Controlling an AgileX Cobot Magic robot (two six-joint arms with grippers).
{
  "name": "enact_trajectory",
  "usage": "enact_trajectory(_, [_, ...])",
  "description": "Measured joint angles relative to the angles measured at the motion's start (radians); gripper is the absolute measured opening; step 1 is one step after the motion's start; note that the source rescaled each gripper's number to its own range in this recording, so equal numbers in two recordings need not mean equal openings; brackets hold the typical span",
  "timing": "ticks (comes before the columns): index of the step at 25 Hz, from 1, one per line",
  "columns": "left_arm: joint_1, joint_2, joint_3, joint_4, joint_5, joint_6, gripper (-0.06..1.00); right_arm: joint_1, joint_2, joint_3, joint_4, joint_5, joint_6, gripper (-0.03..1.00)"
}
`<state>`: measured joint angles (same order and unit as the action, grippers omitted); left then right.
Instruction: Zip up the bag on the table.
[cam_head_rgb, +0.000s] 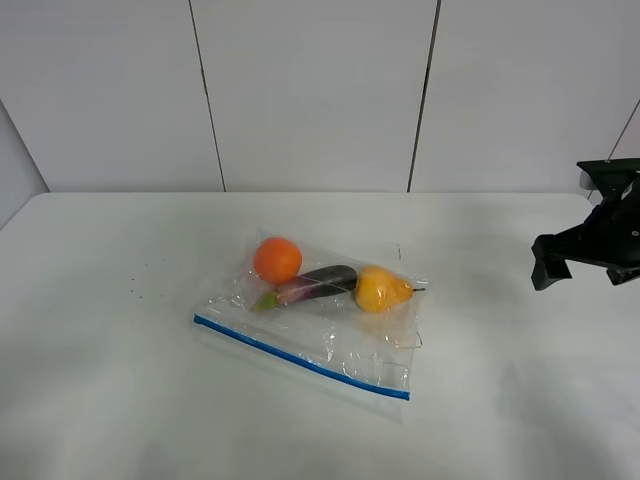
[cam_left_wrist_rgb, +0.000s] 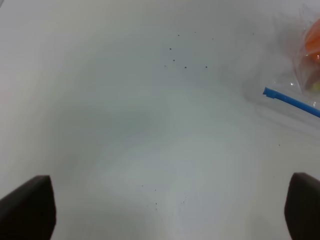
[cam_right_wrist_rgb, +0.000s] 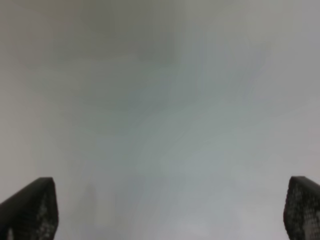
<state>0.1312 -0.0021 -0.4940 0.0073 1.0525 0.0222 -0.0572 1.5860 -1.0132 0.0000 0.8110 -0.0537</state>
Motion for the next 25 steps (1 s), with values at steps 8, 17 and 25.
enact_trajectory(8, [0.000,0.000,0.000,0.000,0.000,0.000,1.00,0.000,-0.194,0.045,0.093,0.031,-0.099,1.00])
enact_trajectory(17, [0.000,0.000,0.000,0.000,0.000,0.000,1.00,0.000,-0.528,0.179,0.099,0.039,-0.120,1.00])
enact_trajectory(25, [0.000,0.000,0.000,0.000,0.000,0.000,1.00,0.000,-0.797,0.302,0.114,0.108,-0.170,1.00])
